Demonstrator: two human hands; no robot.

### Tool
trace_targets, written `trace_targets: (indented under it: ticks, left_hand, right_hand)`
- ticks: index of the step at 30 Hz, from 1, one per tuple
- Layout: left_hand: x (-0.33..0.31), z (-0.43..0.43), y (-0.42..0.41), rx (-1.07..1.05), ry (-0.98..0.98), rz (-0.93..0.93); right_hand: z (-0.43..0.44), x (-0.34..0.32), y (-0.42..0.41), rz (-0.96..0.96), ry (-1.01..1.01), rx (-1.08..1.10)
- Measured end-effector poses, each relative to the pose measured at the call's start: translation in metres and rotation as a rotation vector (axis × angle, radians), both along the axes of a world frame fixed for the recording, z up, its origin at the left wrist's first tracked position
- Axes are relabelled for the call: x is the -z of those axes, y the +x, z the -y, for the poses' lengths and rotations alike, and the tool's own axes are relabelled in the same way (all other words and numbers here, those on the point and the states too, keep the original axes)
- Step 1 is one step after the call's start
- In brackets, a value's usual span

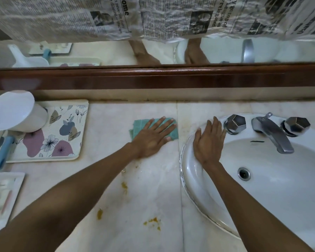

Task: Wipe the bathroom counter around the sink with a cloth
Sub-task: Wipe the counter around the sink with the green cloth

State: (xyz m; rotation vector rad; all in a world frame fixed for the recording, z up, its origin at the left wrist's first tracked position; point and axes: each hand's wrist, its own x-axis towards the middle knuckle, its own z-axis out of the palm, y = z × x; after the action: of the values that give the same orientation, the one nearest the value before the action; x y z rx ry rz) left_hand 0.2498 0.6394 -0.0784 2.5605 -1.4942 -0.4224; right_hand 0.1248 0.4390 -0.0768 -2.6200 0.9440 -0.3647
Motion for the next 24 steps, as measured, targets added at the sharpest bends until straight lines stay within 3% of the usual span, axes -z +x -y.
trace_targets:
  ticks: [6, 9, 12, 14, 17, 21, 24]
  left_hand:
    - [-0.008, 0.089, 0.013, -0.351, 0.017, -0.064]
    - [-0.007, 0.095, 0.006, -0.211, 0.038, -0.045]
    - [-0.003, 0.049, -0.003, 0.056, 0.016, -0.005]
    - [-0.005, 0.015, 0.003, 0.117, 0.018, -0.014]
    - [-0.008, 0.004, 0.029, -0.010, 0.038, -0.010]
    - [-0.005, 0.070, 0.027, -0.331, 0.060, -0.030]
    - [-0.005, 0.099, 0.001, -0.276, 0.054, -0.036]
  right_hand:
    - [0.003, 0.006, -0.008, 0.073, 0.073, 0.081]
    - [0.004, 0.010, -0.007, 0.143, 0.093, 0.106]
    - [0.005, 0.012, -0.009, 0.163, 0.106, 0.092]
    - [0.005, 0.010, -0.009, 0.167, 0.104, 0.092]
    - [0.005, 0.010, -0.009, 0.170, 0.100, 0.098]
    - [0.004, 0.012, -0.007, 0.185, 0.098, 0.114]
    - [0.004, 0.014, -0.006, 0.190, 0.089, 0.113]
